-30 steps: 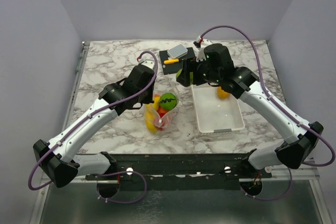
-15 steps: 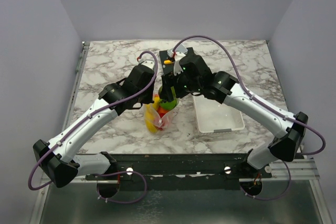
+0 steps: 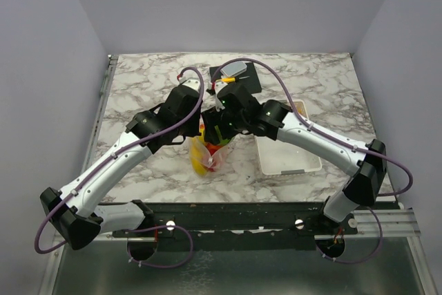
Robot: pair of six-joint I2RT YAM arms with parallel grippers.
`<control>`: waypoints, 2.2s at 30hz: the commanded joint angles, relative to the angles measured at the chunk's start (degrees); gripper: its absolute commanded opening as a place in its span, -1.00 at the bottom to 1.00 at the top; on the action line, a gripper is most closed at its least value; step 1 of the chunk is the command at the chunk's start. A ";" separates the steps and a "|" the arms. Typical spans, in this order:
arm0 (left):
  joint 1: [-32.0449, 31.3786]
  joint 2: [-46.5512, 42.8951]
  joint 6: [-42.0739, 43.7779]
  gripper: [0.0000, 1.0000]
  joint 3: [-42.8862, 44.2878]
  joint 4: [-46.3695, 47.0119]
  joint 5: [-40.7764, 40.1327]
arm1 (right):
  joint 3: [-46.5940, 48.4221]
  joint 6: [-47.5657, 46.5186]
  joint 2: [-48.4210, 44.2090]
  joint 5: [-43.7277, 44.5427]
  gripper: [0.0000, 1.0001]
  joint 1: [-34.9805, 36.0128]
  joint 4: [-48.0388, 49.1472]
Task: Place the food in the zip-top bag and seal the zipper
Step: Place the fake fruit in the zipper food storage bag, then pick up the fake fruit from the bin.
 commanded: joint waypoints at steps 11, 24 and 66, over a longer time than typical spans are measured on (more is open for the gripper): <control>0.17 -1.96 -1.17 -1.00 -0.37 -0.14 1.53 | -3.02 1.90 -0.02 1.12 0.89 1.56 0.41; 0.14 -1.69 -1.36 -1.00 -0.31 -0.18 1.37 | 0.13 4.20 -5.87 9.46 1.00 1.56 -3.23; 0.19 -0.88 -0.23 -1.00 -0.46 -0.25 1.07 | -14.27 8.25 -4.11 32.07 0.86 -23.38 -10.69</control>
